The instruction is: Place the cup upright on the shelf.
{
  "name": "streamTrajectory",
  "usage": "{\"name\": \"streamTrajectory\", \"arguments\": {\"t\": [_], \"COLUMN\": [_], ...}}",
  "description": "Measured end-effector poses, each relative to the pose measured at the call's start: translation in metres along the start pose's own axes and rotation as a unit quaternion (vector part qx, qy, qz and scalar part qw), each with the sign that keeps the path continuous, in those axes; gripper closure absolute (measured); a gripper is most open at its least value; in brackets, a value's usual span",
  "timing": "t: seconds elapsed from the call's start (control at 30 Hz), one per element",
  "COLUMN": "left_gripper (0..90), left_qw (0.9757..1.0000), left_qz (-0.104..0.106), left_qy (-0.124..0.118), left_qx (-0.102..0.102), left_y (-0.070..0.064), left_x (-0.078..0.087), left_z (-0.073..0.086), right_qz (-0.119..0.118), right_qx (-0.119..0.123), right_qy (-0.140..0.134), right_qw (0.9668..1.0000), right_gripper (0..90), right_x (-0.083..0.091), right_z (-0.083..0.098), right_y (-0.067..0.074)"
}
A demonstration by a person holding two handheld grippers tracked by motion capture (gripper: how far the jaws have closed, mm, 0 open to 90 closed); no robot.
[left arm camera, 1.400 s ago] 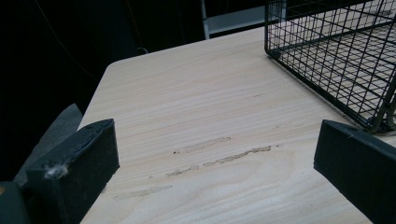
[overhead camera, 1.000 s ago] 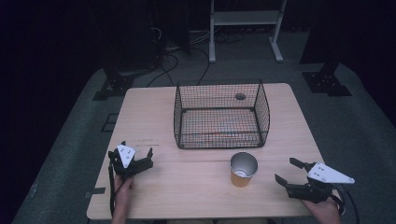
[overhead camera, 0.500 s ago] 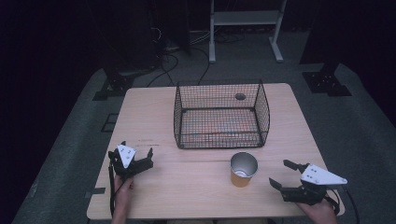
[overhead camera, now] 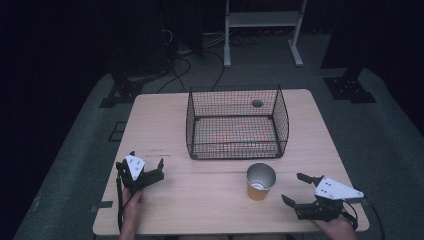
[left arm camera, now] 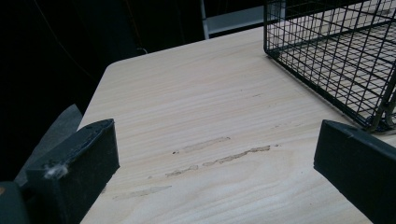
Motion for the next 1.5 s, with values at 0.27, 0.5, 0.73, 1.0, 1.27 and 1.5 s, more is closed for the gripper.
{"name": "streamTrajectory", "arguments": {"t": [0.27, 0.5, 0.73, 1.0, 1.27, 1.5], "left_gripper": [0.0, 0.0, 0.0, 0.0, 0.0, 0.0], "left_qw": [1.0000, 1.0000, 1.0000, 1.0000, 1.0000, 1.0000], "left_qz": [0.000, 0.000, 0.000, 0.000, 0.000, 0.001], "left_qy": [0.000, 0.000, 0.000, 0.000, -0.001, -0.001], "left_qx": [0.000, 0.000, 0.000, 0.000, 0.000, 0.000], "left_y": [0.000, 0.000, 0.000, 0.000, 0.000, 0.000], "left_x": [0.000, 0.000, 0.000, 0.000, 0.000, 0.000], "left_z": [0.000, 0.000, 0.000, 0.000, 0.000, 0.000], "right_qz": [-0.015, -0.035, -0.050, -0.060, -0.063, -0.064], "right_qx": [-0.004, -0.018, -0.020, -0.023, -0.027, -0.023], "right_qy": [0.007, 0.009, 0.015, 0.029, 0.030, 0.034], "right_qw": [0.9998, 0.9992, 0.9984, 0.9975, 0.9972, 0.9971], "right_gripper": [13.0, 12.1, 9.2, 3.1, 2.7, 2.6], "right_x": [-0.009, -0.017, -0.025, -0.040, -0.050, -0.063], "right_z": [-0.003, -0.006, -0.007, -0.010, -0.013, -0.014], "right_y": [0.006, 0.009, 0.014, 0.018, 0.021, 0.024]}}
Point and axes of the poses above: each handheld gripper's, and its own axes: x roughly backward along the jaws, z roughly out of its underside, y roughly to its left, the point moved 1 cm from there along -x, roughly forward along the jaws, and after that the axes turned 8 degrees about -y, right-handed, at the moved point
